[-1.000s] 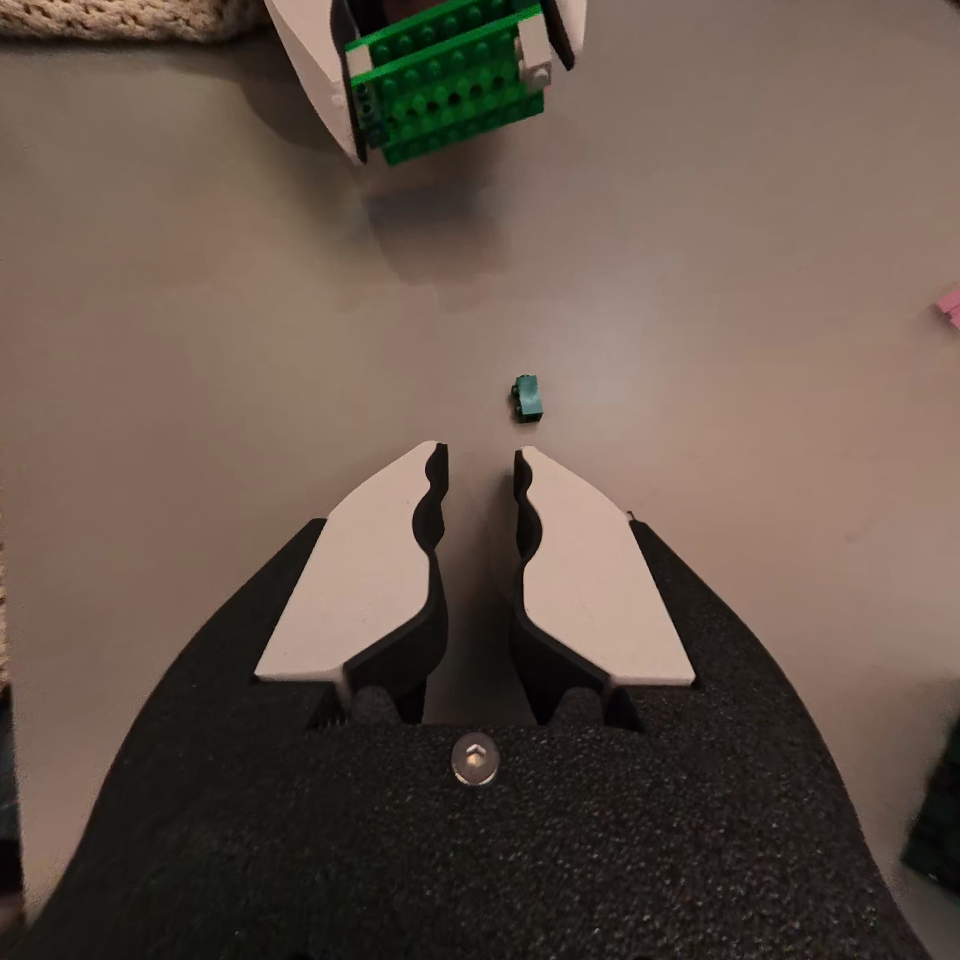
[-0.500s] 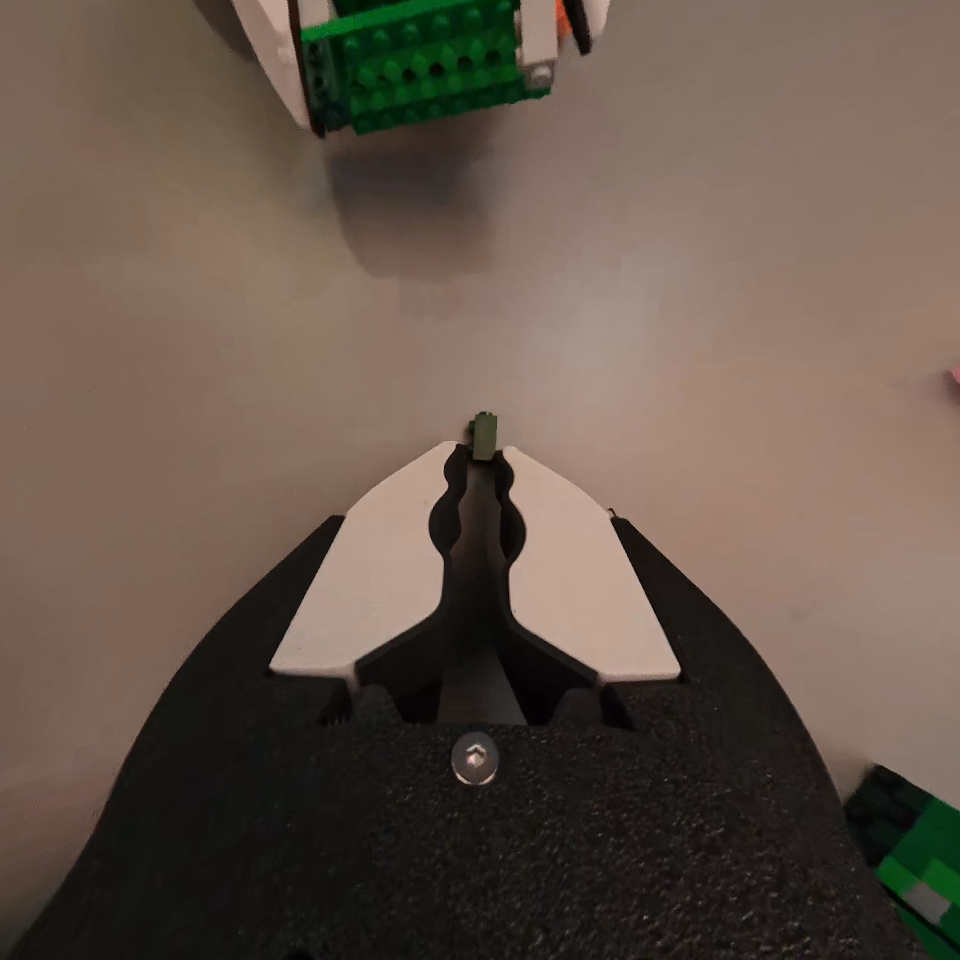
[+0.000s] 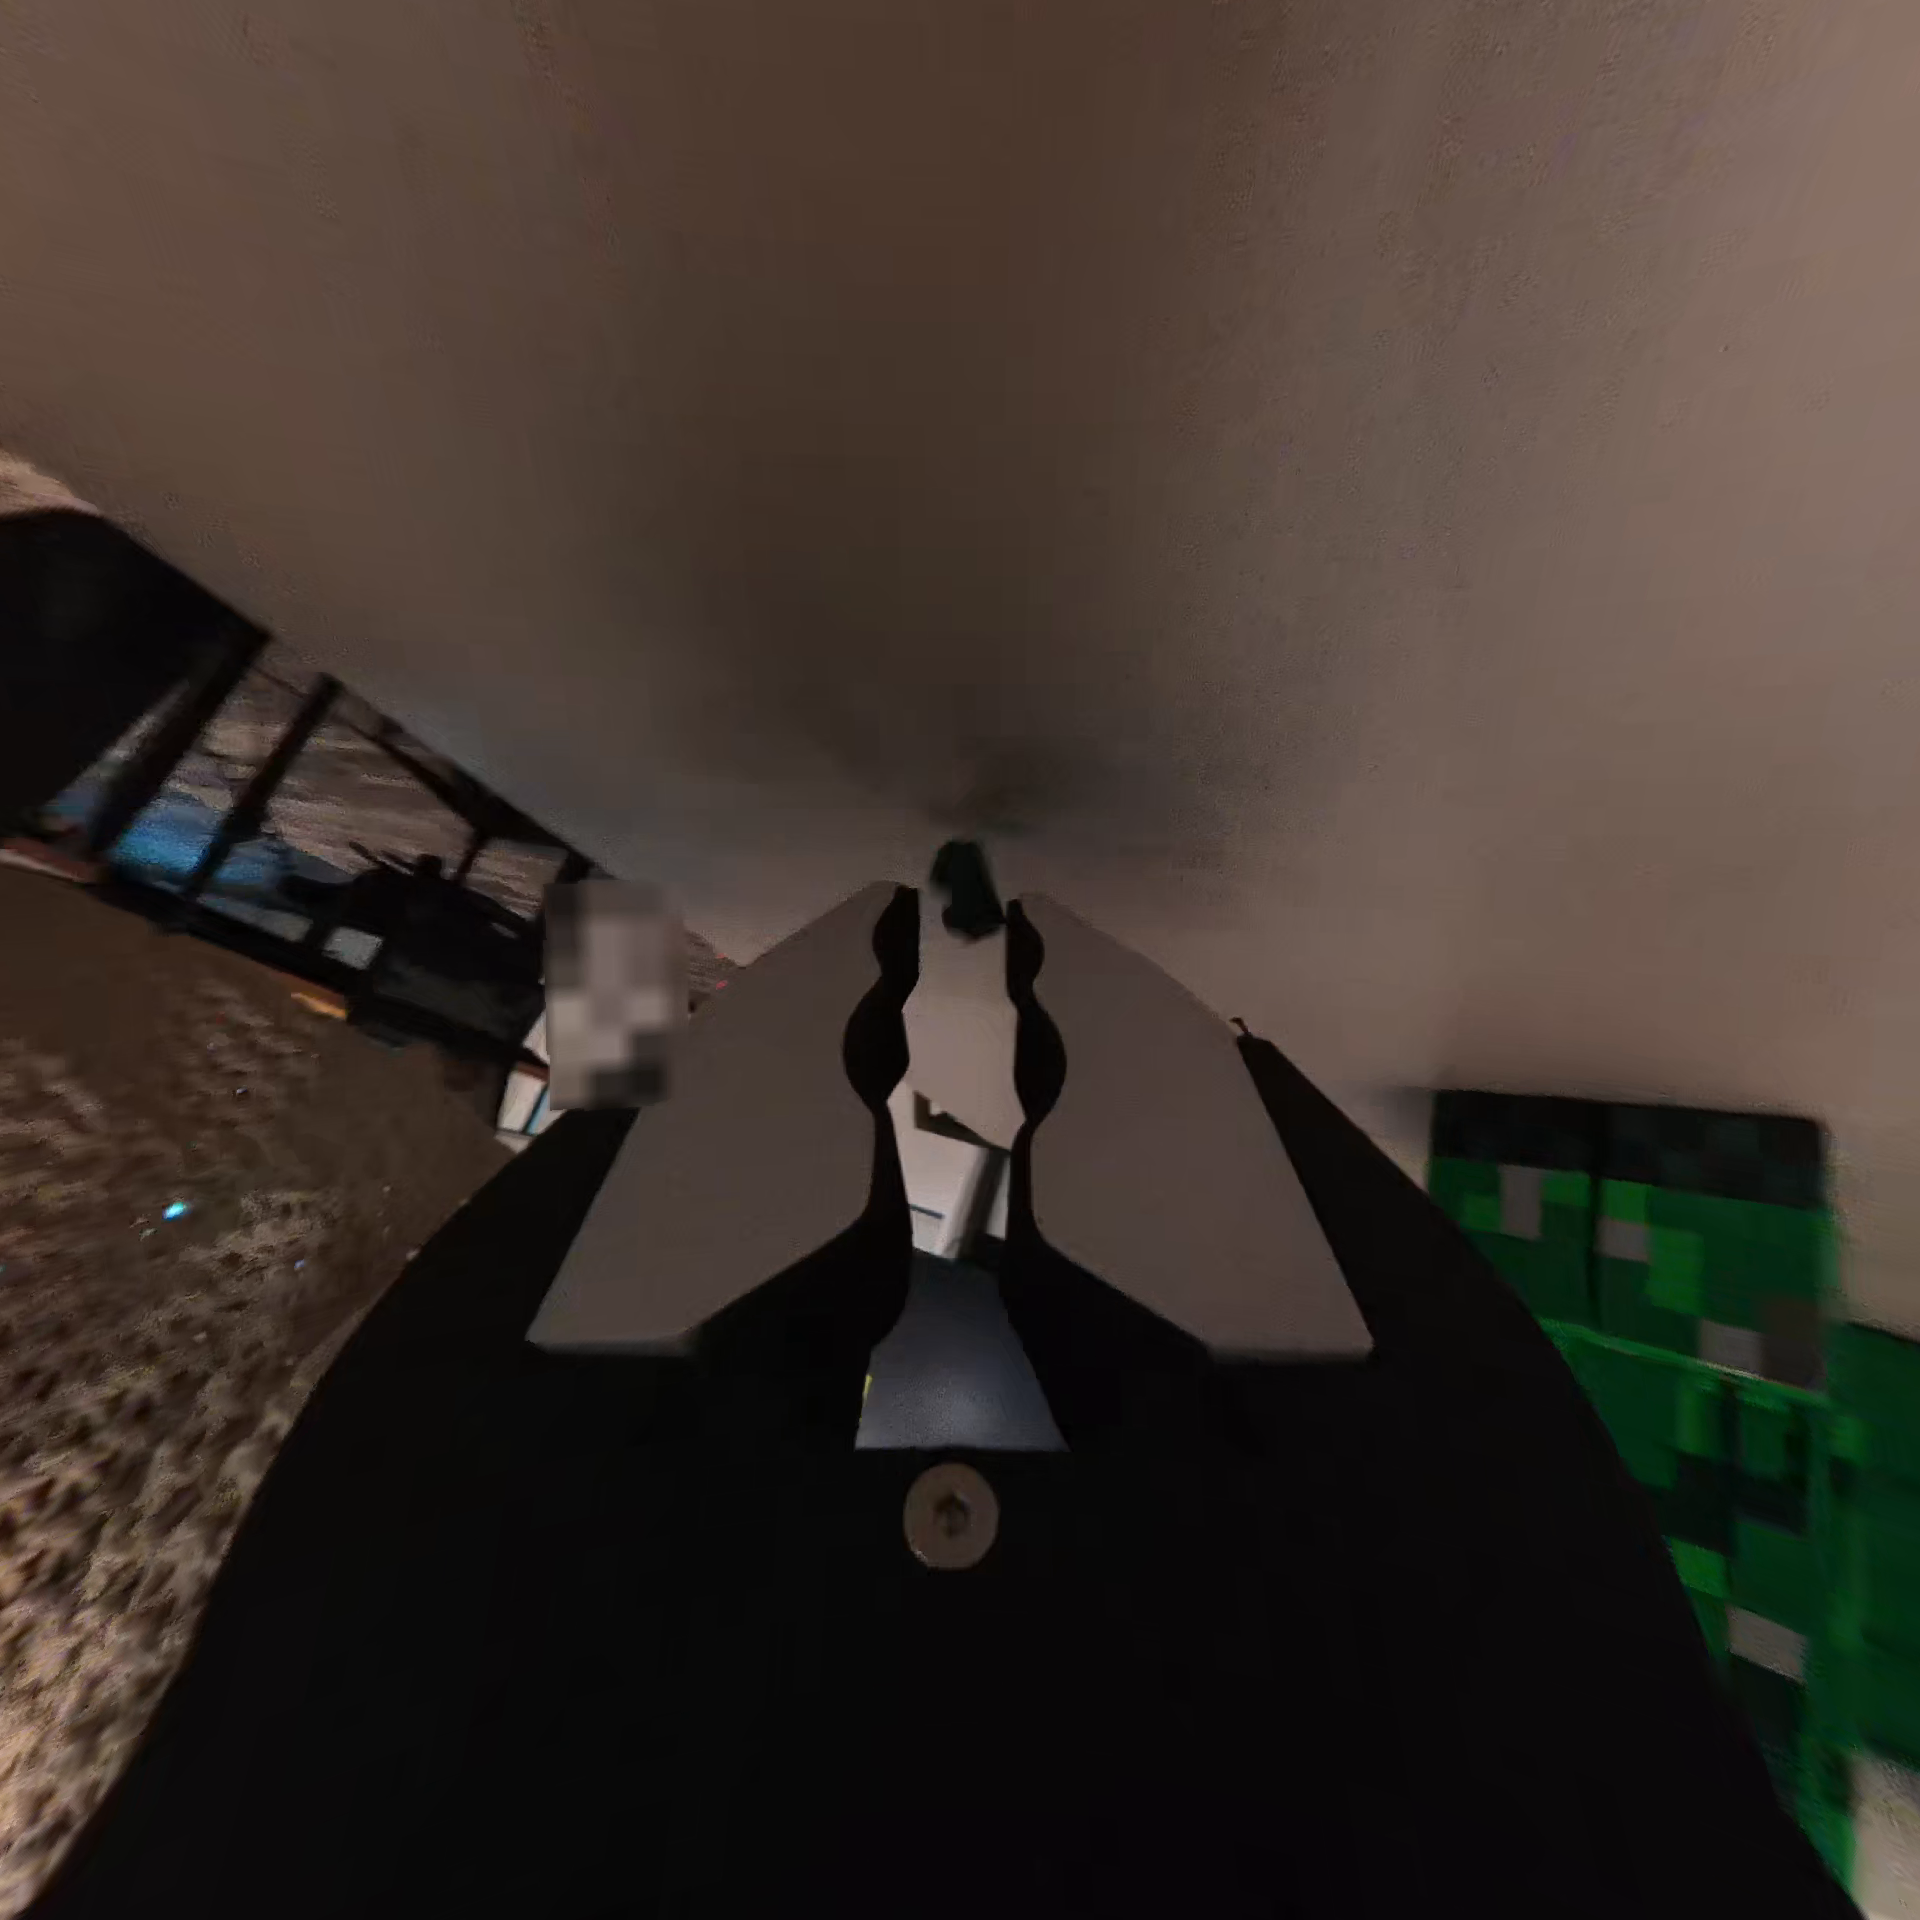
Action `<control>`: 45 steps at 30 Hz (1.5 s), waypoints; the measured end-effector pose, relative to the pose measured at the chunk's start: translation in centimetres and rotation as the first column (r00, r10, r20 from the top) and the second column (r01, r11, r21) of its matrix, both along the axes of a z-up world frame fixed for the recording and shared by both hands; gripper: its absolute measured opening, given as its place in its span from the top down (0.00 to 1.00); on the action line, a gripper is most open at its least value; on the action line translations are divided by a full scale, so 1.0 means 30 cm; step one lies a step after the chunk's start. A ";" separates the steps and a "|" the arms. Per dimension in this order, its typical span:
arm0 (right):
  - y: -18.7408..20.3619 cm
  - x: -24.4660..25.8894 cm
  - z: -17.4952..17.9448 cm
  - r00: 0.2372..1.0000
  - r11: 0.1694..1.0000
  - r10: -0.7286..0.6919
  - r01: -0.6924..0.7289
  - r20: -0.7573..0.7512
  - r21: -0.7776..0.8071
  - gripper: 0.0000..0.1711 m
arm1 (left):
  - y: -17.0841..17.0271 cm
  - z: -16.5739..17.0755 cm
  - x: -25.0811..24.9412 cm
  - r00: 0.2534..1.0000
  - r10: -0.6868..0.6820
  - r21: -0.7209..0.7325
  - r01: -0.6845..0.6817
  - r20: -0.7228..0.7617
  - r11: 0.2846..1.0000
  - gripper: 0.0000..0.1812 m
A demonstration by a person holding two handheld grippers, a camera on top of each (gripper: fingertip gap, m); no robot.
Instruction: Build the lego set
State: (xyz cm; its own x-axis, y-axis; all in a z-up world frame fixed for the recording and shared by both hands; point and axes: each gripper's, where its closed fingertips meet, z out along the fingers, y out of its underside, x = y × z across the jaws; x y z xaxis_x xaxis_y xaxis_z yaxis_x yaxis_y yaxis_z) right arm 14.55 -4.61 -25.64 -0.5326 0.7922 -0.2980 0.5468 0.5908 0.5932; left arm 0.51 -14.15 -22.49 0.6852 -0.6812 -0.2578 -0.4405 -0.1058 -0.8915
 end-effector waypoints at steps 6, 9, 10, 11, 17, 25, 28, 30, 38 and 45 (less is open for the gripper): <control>-0.022 -0.147 -0.018 0.882 0.993 -0.074 0.023 -0.466 -0.113 0.77 | -0.003 0.031 -0.023 0.997 0.009 0.013 -0.010 0.078 1.000 0.58; -0.024 -0.184 0.052 0.599 0.974 -0.201 0.035 -0.775 -0.225 0.80 | -0.002 0.034 -0.026 0.996 0.011 0.008 -0.012 0.093 1.000 0.58; -0.024 -0.177 0.076 0.487 0.965 -0.238 0.021 -0.841 -0.261 0.81 | -0.002 0.033 -0.025 0.996 0.011 0.008 -0.012 0.090 1.000 0.58; -0.025 -0.157 0.090 0.396 0.958 -0.263 -0.004 -0.880 -0.288 0.82 | -0.003 0.031 -0.024 0.996 0.011 0.007 -0.011 0.085 1.000 0.58; 0.011 -0.031 0.037 0.161 0.922 -0.372 -0.051 -0.914 -0.384 0.86 | -0.007 0.010 -0.012 1.000 0.003 0.004 -0.003 0.030 1.000 0.58; 0.014 0.000 -0.042 0.198 0.892 -0.433 -0.048 -0.879 -0.450 0.91 | -0.011 0.005 -0.006 1.000 -0.005 0.007 0.005 0.013 1.000 0.58; 0.018 -0.008 -0.044 0.195 0.888 -0.441 -0.049 -0.876 -0.458 0.96 | -0.012 0.004 -0.006 1.000 -0.006 0.007 0.006 0.009 1.000 0.58; 0.020 -0.025 -0.040 0.184 0.897 -0.424 -0.053 -0.887 -0.440 0.96 | -0.011 0.004 -0.008 1.000 -0.001 0.005 0.000 0.010 1.000 0.58; -0.154 -0.348 0.136 -0.239 0.951 -0.112 -0.309 -0.964 -0.033 0.96 | -0.006 0.019 0.006 0.986 0.026 -0.118 -0.006 0.164 0.993 0.58; -0.150 -0.537 0.191 -0.534 0.896 0.150 -0.284 -0.832 0.343 0.96 | -0.007 0.054 -0.056 0.934 0.065 -0.197 0.006 0.351 0.980 0.58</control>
